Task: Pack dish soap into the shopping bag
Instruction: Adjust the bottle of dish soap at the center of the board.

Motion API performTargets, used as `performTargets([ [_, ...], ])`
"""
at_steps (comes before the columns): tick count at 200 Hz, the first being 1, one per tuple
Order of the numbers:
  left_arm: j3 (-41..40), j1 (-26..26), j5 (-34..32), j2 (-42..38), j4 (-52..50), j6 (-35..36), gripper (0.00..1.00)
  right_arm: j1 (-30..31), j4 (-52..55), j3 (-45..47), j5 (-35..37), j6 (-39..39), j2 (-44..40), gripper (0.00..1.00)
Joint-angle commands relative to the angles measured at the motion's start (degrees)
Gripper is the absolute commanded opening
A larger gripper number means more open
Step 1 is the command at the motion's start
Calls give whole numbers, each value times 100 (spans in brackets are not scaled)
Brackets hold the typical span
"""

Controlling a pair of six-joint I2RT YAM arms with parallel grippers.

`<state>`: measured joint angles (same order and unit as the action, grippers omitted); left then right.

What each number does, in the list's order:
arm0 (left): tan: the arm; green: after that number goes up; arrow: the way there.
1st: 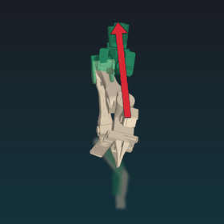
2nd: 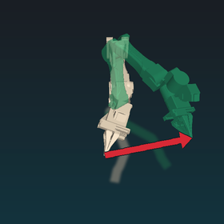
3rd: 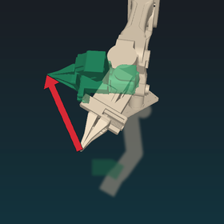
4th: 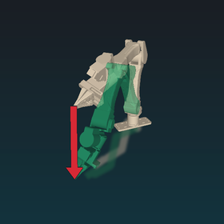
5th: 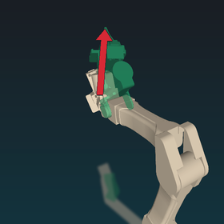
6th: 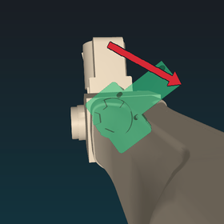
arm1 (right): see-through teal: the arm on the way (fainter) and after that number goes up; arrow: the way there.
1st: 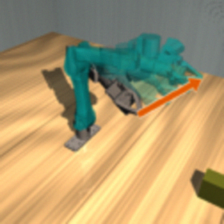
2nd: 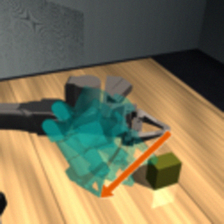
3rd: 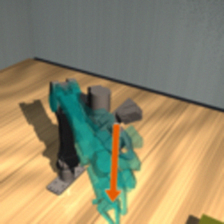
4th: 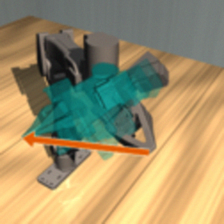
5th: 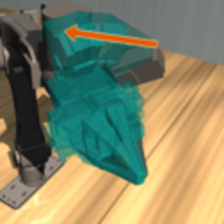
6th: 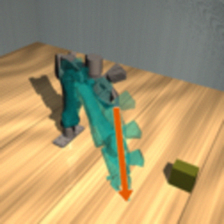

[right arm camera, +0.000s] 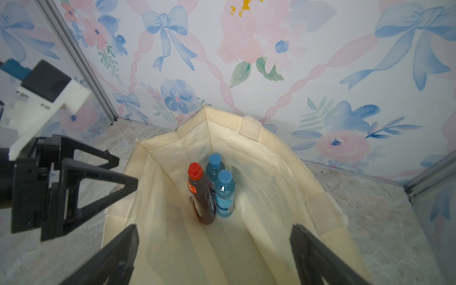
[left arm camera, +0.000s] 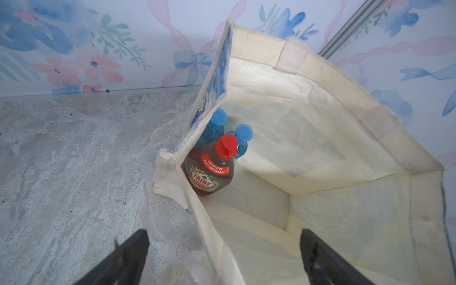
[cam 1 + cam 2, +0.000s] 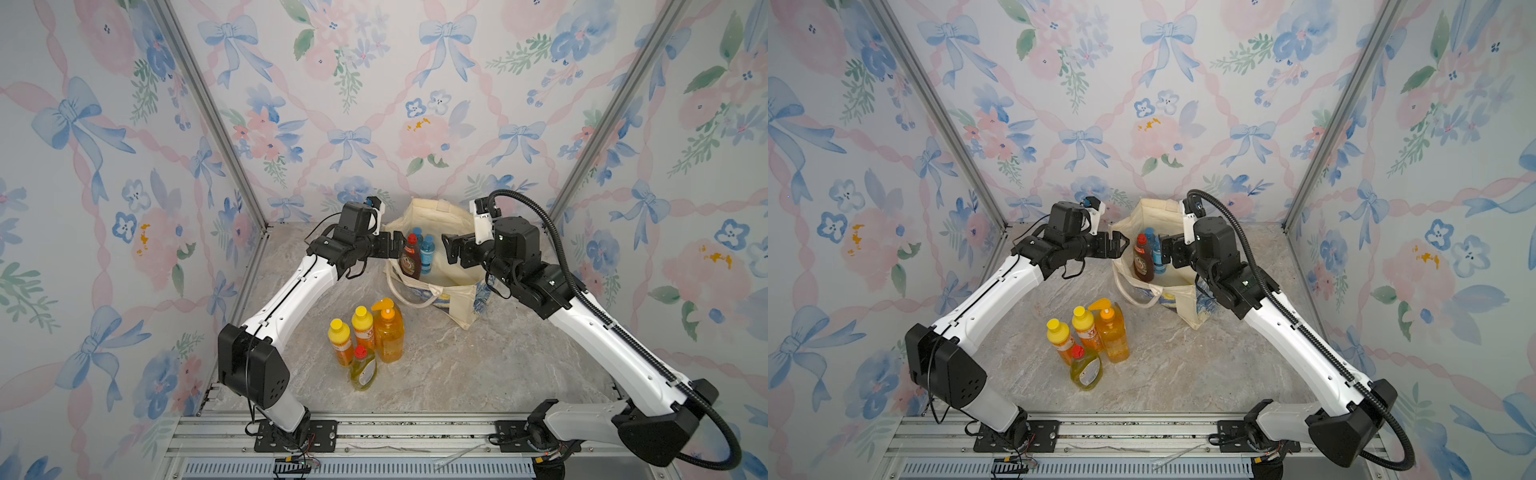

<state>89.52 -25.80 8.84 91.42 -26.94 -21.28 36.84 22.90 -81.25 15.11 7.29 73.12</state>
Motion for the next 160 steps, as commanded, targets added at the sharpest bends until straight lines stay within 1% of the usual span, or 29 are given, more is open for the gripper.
performTargets([
  [1, -104, 53, -388, -279, 13, -143, 98, 179, 501, 296, 77, 58, -392, 96],
  [33, -81, 55, -838, -414, 15, -102, 98, 273, 763, 624, -141, 124, -782, 97],
  [48, -45, 65, -1077, -470, 13, -100, 98, 327, 909, 689, -446, 103, -856, 97],
  [80, -13, 65, -1491, -577, 15, -113, 98, 844, 962, 980, -535, -223, -988, 97],
  [93, -13, 73, -1617, -604, 22, -148, 98, 959, 976, 1073, -665, -312, -1009, 97],
  [114, 5, 127, -1729, -634, 22, -298, 98, 1005, 1120, 1040, -1046, -316, -854, 100],
  [120, 4, 160, -1747, -634, 22, -342, 98, 1049, 1173, 997, -1105, -309, -780, 99],
  [138, -29, 253, -1775, -621, 29, -451, 98, 1317, 1240, 880, -1102, -273, -539, 95],
  [160, -94, 366, -1712, -566, 26, -458, 98, 1714, 1120, 872, -859, -200, -305, 94],
])
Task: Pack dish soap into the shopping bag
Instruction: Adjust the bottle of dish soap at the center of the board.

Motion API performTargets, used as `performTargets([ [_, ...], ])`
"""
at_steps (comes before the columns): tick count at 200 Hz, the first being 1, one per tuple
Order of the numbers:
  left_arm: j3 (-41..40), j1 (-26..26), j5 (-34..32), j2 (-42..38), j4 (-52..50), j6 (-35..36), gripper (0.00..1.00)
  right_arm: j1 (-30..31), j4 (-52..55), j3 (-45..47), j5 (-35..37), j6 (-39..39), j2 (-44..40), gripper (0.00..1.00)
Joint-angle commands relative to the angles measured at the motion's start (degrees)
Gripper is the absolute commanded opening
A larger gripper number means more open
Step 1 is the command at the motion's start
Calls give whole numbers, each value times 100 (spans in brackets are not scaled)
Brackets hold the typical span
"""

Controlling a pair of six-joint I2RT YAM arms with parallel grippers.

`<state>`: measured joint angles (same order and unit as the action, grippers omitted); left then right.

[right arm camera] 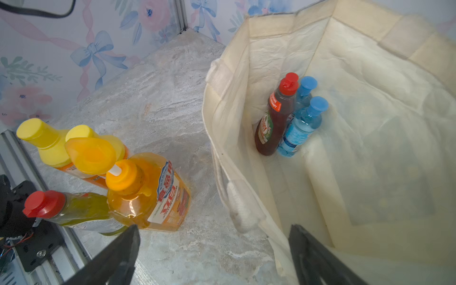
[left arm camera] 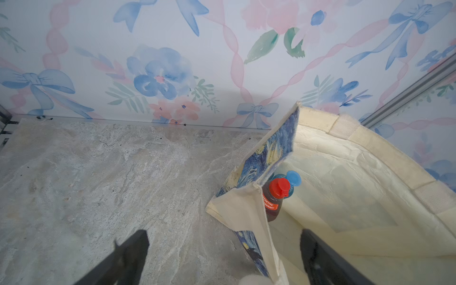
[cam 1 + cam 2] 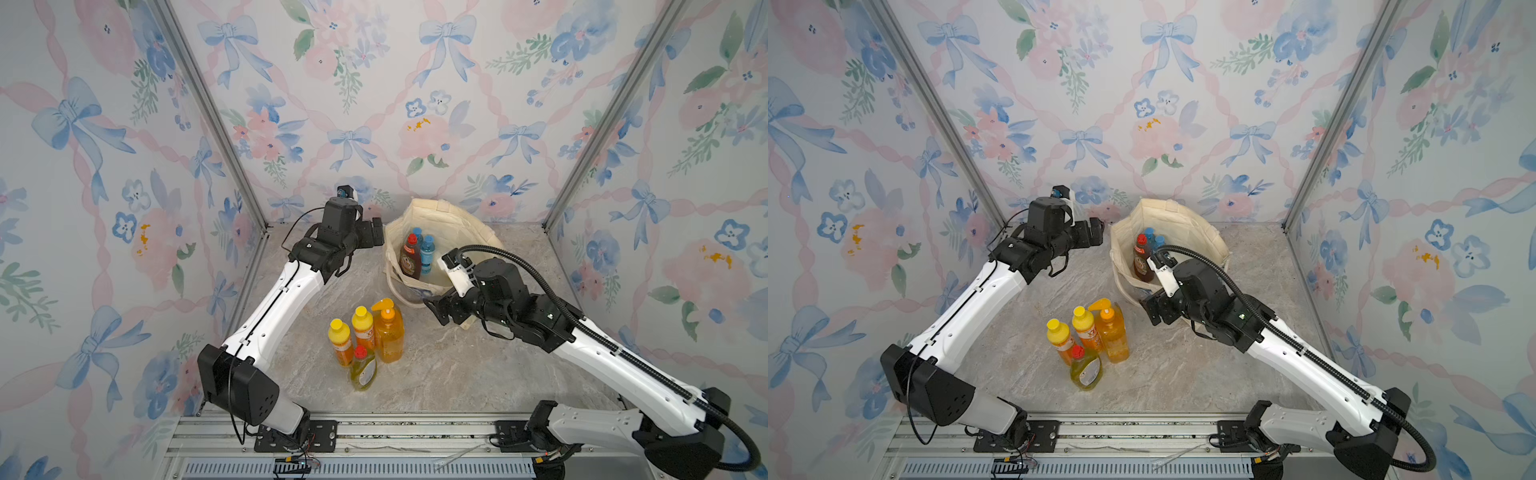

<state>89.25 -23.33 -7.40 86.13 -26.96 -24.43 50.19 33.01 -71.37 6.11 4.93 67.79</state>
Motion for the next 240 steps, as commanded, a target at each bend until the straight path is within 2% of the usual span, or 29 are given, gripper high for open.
performTargets([
  [1, -67, 123, -96, -36, 31, -142, 98, 395, 104, -115, 49, 35, 236, 94],
  [27, -84, 143, -152, -25, 33, -158, 98, 694, -136, 37, 117, 56, 410, 92],
  [44, -199, 150, -253, -65, 63, -60, 98, 1011, -352, 211, -104, -284, 379, 92],
  [62, -398, 188, -464, -143, 94, -5, 98, 1301, -558, 419, -401, -759, 293, 92],
  [84, -661, 304, -435, -333, 174, -94, 98, 1379, -717, 487, -1138, -1161, 301, 91],
  [153, -1067, 559, -280, -710, 394, -211, 98, 1615, -486, -509, -2136, -2618, 1640, 90],
  [189, -1232, 702, -297, -938, 397, -251, 98, 1745, -339, -950, -2382, -3339, 2204, 91],
  [240, -1458, 784, -271, -1176, 412, -288, 98, 1783, -37, -1461, -2685, -3770, 2864, 88],
])
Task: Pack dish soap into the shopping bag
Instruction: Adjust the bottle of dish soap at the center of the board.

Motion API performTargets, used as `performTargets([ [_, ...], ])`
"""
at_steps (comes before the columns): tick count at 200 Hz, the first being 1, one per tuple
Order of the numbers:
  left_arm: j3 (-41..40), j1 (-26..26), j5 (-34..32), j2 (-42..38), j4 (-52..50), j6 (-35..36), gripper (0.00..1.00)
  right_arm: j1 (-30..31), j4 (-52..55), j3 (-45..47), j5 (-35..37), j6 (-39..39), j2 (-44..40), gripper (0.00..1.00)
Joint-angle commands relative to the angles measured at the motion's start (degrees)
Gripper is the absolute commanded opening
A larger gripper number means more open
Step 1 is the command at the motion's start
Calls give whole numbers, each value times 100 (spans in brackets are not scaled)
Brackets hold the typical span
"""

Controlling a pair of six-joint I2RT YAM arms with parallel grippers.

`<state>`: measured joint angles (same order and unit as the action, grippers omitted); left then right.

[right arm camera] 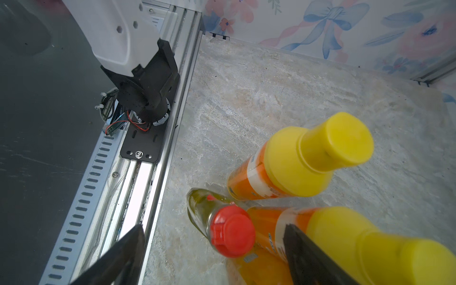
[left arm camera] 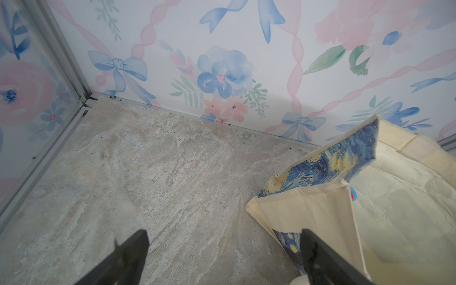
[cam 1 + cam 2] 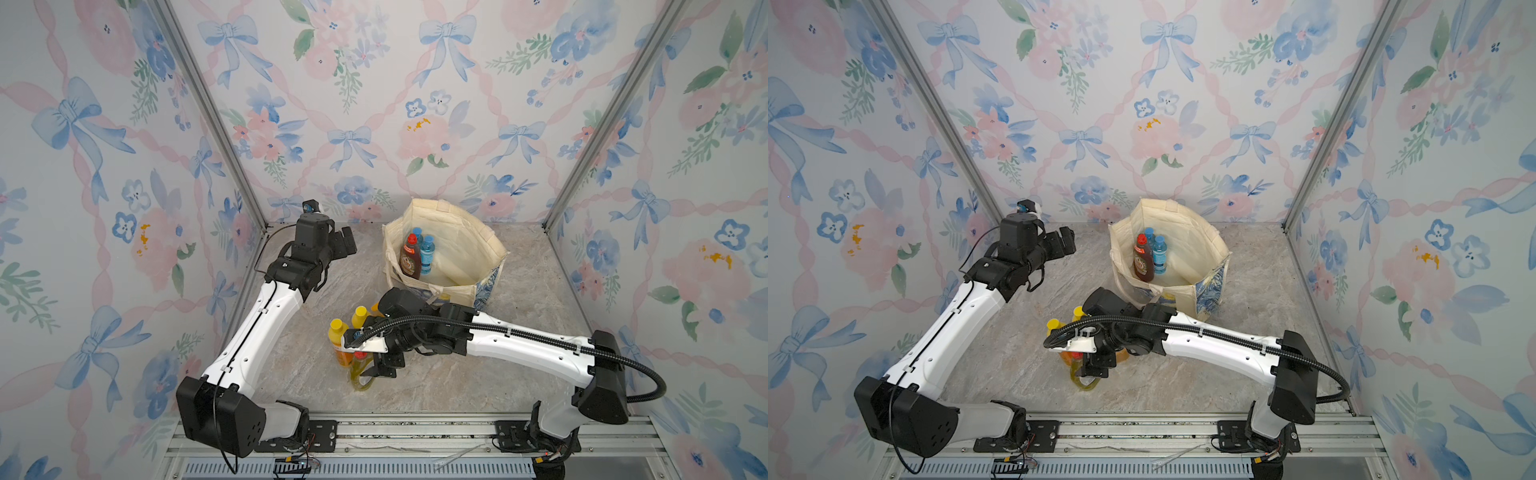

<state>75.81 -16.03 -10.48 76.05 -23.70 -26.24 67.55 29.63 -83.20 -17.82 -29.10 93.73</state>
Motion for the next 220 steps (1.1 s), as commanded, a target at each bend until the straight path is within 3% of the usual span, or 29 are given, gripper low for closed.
performTargets([
  [1, -116, 55, 37, -173, 86, -108, 98, 48, 304, -282, -296, -372, 278, 87],
  [110, -391, 121, -14, -433, 149, -225, 98, 40, 650, -414, -476, -517, 623, 71],
  [157, -369, 118, 31, -355, 196, -256, 98, 13, 692, -438, -415, -536, 786, 56],
  [220, -374, 118, 46, -346, 209, -270, 98, -49, 669, -436, -406, -587, 1024, 62],
])
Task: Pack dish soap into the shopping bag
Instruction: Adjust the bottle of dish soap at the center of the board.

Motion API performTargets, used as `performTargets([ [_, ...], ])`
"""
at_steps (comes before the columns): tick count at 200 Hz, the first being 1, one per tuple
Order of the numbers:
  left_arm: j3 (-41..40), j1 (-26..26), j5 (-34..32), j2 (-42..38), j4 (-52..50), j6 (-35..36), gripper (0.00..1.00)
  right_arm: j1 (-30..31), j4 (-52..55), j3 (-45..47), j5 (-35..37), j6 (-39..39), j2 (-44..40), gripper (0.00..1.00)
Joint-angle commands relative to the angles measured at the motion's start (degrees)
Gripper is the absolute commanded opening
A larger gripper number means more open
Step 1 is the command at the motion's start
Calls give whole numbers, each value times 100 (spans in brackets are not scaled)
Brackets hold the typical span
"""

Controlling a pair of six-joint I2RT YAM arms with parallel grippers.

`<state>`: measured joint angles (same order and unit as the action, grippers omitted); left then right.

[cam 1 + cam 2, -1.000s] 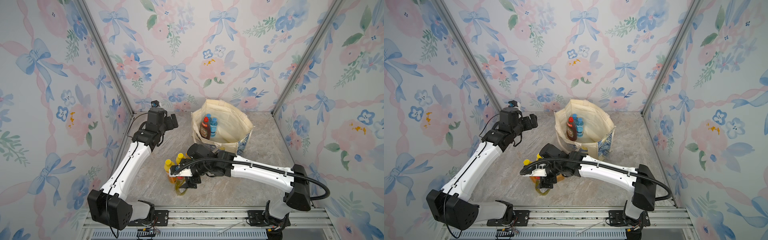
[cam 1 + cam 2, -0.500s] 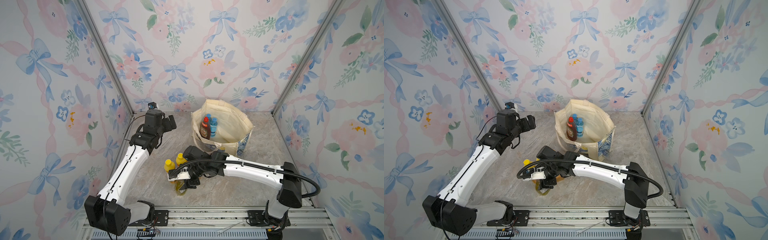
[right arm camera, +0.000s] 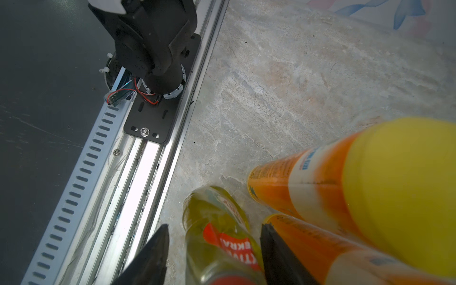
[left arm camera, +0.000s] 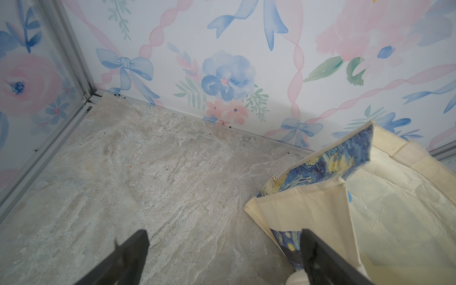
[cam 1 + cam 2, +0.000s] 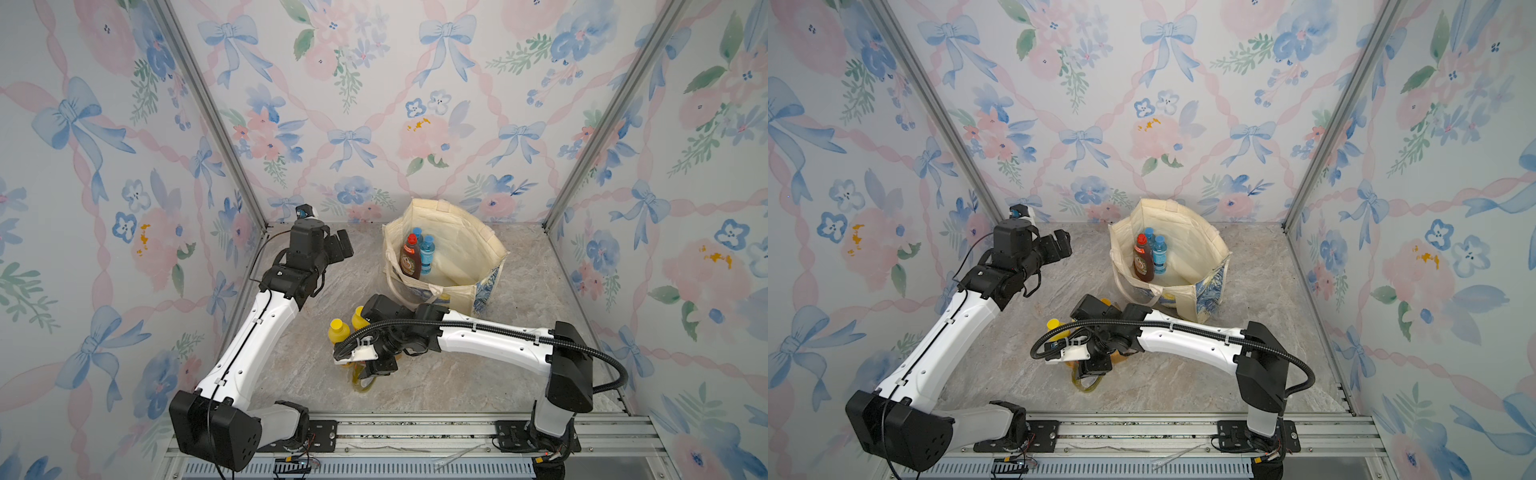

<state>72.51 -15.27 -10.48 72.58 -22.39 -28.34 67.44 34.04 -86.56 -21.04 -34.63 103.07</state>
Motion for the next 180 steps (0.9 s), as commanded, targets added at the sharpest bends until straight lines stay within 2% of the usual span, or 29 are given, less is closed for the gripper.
performTargets([
  [1, -44, 41, 46, 2, 78, -59, 98, -38, 227, -94, -85, -30, 86, 62],
  [90, -37, 41, 114, 29, 133, -77, 98, -47, 24, 63, 227, 11, 174, 65],
  [180, -42, 46, 99, -6, 131, -42, 98, 23, -46, 95, 255, 71, 132, 48],
])
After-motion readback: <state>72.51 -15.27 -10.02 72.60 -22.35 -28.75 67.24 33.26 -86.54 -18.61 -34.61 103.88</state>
